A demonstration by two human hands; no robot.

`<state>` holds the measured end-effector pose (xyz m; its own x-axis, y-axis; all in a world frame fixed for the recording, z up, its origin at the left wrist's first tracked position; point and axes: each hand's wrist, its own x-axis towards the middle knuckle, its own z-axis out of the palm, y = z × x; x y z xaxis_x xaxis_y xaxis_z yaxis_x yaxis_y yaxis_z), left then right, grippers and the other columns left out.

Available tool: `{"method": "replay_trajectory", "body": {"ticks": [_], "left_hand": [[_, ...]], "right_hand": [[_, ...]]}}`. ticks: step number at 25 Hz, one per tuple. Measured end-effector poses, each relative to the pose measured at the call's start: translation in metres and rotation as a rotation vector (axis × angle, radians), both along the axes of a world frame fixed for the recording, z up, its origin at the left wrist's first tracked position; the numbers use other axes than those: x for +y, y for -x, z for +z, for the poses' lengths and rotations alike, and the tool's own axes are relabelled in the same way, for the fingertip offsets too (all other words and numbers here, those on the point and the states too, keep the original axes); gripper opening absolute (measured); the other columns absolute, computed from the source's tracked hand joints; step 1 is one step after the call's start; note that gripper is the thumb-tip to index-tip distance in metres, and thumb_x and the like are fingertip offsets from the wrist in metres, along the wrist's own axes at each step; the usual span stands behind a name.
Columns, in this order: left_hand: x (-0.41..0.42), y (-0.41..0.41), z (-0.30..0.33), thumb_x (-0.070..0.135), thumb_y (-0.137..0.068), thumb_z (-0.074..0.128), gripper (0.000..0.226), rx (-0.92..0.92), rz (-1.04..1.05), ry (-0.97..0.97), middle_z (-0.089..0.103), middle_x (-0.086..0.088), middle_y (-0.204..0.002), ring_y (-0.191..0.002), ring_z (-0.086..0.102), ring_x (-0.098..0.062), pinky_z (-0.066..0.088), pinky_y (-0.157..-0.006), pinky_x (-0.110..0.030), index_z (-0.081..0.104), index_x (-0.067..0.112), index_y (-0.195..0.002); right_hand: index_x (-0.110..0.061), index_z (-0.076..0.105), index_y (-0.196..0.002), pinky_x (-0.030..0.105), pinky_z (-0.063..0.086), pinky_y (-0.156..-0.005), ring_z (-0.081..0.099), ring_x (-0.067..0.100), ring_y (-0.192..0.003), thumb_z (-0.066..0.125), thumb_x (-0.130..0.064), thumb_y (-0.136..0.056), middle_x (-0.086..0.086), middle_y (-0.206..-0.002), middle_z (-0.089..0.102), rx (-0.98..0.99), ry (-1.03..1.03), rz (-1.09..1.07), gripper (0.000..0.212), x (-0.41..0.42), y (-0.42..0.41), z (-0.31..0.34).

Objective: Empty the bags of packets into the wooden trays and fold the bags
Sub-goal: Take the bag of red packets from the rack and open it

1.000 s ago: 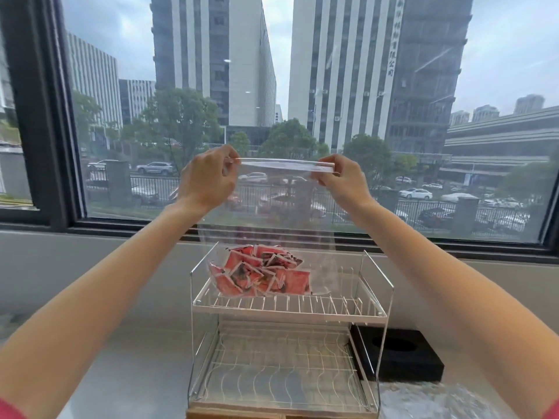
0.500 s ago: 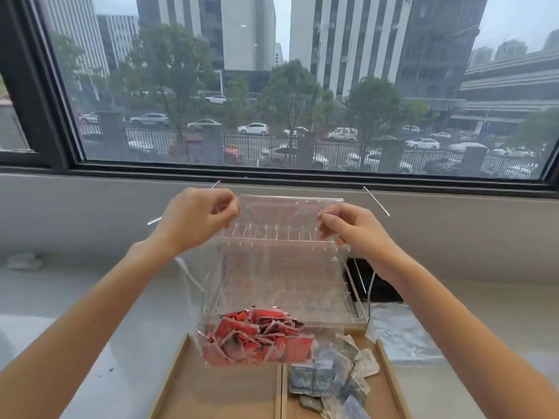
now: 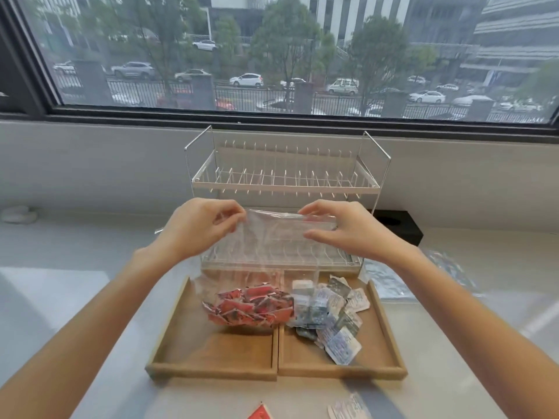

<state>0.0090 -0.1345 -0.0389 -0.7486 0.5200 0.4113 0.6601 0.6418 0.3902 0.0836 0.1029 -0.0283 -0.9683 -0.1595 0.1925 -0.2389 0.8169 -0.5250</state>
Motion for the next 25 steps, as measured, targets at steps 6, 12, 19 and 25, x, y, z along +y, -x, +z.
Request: {"method": "replay_trajectory", "body": {"ticks": [6,12,19,25], "left_hand": [[-0.007,-0.003,0.003,0.043,-0.078,0.059,0.021,-0.047,-0.023,0.087,0.065,0.023,-0.062,-0.062,0.057,0.001,0.045,-0.069,-0.025,0.066,0.028,-0.09],[-0.048,0.002,-0.007,0.05,-0.07,0.063,0.015,-0.238,0.001,0.128,0.066,0.014,-0.078,-0.07,0.06,0.003,0.041,-0.067,-0.015,0.055,0.042,-0.08],[-0.043,0.002,-0.028,0.018,-0.079,0.066,0.019,-0.342,0.0,-0.266,0.07,0.02,-0.074,-0.069,0.063,0.0,0.042,-0.066,-0.002,0.062,0.035,-0.07],[-0.004,-0.013,-0.034,0.006,-0.08,0.063,0.019,-0.353,-0.135,-0.375,0.069,0.025,-0.07,-0.073,0.067,0.0,0.046,-0.069,-0.005,0.061,0.024,-0.076]], "right_hand": [[-0.019,0.07,-0.09,0.035,0.053,-0.088,0.067,0.005,-0.079,0.061,-0.022,-0.085,-0.007,-0.078,0.071,0.075,0.024,-0.046,0.011,0.001,0.011,0.005],[-0.017,0.068,-0.089,0.037,0.054,-0.086,0.068,0.008,-0.078,0.058,-0.019,-0.086,0.0,-0.081,0.073,0.038,0.052,-0.085,0.01,0.016,0.009,-0.004],[-0.02,0.064,-0.094,0.041,0.053,-0.088,0.066,0.015,-0.09,0.056,-0.023,-0.087,0.0,-0.089,0.071,0.0,0.011,-0.151,0.011,0.023,0.012,-0.015],[-0.028,0.051,-0.122,0.039,0.047,-0.097,0.057,0.013,-0.113,0.059,-0.037,-0.083,-0.001,-0.12,0.064,-0.032,-0.204,0.013,0.041,-0.004,0.012,-0.011]]}}
